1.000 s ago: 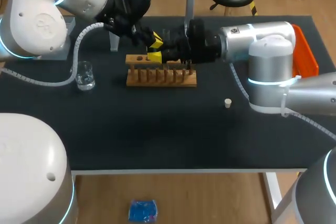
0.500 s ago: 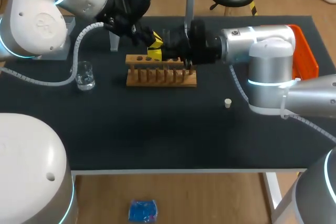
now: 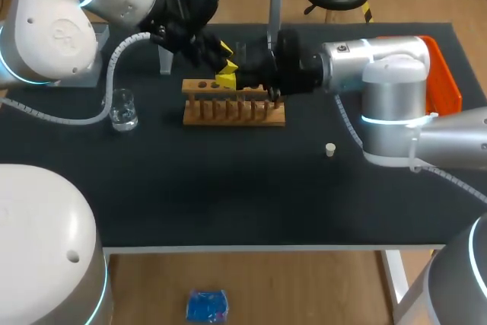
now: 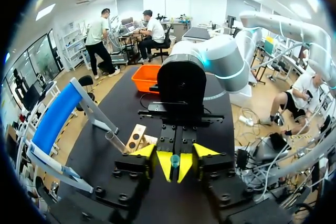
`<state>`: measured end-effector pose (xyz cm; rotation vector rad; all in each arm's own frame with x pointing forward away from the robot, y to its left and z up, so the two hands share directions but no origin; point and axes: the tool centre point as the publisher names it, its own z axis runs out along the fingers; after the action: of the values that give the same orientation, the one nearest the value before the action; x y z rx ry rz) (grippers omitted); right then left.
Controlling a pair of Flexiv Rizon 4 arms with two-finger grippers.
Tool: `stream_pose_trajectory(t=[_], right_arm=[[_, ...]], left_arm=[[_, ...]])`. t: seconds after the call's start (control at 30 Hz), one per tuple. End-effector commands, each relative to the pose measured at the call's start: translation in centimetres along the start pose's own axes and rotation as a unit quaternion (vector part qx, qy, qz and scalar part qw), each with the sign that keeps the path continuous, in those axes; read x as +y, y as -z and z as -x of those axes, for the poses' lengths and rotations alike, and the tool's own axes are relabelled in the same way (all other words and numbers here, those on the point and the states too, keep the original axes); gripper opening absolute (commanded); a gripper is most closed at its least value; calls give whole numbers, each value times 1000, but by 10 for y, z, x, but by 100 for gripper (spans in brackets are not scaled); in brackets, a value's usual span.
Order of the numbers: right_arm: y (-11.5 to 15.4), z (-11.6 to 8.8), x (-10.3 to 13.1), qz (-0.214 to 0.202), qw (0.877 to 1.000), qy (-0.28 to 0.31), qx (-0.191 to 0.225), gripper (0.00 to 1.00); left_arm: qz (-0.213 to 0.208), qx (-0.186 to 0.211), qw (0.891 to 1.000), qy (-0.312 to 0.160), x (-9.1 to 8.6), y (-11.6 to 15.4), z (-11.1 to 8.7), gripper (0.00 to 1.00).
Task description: Invert the test tube, pick up the pipette, mount the tip to pipette, aspirate from beaker and dispense into the tube, eject the tip, return the pipette, and cap with the stopper.
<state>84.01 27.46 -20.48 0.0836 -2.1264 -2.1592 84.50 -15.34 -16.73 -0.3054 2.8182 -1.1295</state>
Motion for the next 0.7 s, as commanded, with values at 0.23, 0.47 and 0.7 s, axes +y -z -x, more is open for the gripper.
stream_pose_trajectory(t=[0.23, 0.47, 0.7], right_arm=[[79, -17, 12, -6, 1000, 15, 8, 0], [140, -28, 12, -9, 1000, 21, 3, 0], [185, -34, 4, -12, 1000, 22, -7, 0]], left_arm=[[2, 1, 1000, 0, -1, 1, 0, 100], [2, 1, 1000, 0, -1, 1, 0, 100], [2, 1, 1000, 0, -1, 1, 0, 100]])
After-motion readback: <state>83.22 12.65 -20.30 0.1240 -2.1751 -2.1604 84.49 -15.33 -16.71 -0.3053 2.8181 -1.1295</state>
